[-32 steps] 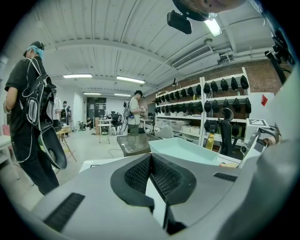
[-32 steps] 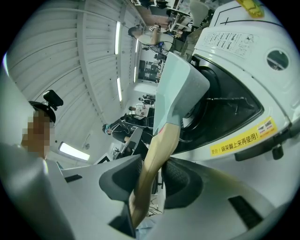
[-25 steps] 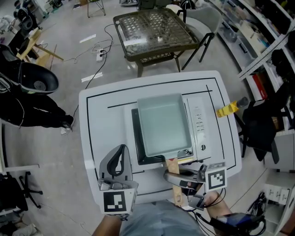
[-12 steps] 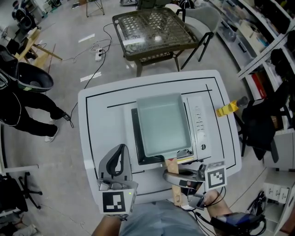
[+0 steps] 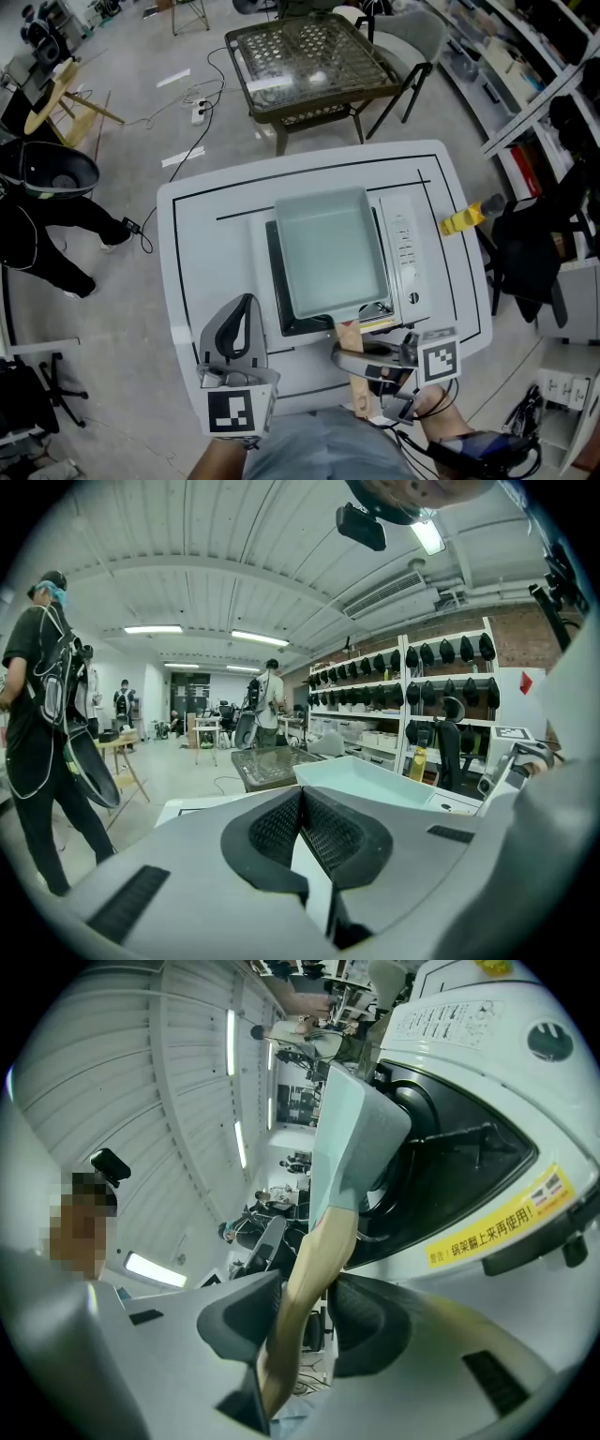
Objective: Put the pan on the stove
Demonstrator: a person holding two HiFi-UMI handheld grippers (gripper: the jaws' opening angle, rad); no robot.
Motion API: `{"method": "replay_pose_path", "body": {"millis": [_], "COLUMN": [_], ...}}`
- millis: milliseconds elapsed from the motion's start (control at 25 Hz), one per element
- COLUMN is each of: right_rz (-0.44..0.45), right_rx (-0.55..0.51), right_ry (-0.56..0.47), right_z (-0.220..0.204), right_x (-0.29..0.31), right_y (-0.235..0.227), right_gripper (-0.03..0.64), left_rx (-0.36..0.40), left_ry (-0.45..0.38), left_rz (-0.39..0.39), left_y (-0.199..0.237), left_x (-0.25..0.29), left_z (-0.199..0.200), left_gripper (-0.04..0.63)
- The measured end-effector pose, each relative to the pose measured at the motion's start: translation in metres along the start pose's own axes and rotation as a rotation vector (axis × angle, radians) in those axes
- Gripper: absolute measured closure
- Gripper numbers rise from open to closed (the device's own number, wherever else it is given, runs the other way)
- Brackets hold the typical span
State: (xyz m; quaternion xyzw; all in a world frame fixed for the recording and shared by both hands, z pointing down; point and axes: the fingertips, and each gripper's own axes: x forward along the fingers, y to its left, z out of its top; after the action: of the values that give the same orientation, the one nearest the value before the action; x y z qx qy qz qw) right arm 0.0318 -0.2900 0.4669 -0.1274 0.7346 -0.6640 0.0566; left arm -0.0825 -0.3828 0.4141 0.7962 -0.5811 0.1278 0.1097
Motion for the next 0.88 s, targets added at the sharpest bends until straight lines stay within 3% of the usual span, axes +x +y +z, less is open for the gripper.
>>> {"method": "replay_pose_path", "body": {"millis": [480,880], "right_rz": [-0.007,-0.042], "right_rx": [-0.041,-0.092], "right_ry": [-0.045,-0.188], "right_z": [0.004,0.003], "right_x": [-0.008,-0.061], "right_y": [0.003,0.011], "right_gripper": [0.405,0.405], "left_rx": [0.008,0.034], "left_ry": [-0.013,-0.057], "left_rz": [-0.004,-0.057], "left_y": [-0.003,-0.037], "left_x": [-0.008,-0.024], "left_z": [0.003,0.016], "left_gripper": [0.577,0.577]}}
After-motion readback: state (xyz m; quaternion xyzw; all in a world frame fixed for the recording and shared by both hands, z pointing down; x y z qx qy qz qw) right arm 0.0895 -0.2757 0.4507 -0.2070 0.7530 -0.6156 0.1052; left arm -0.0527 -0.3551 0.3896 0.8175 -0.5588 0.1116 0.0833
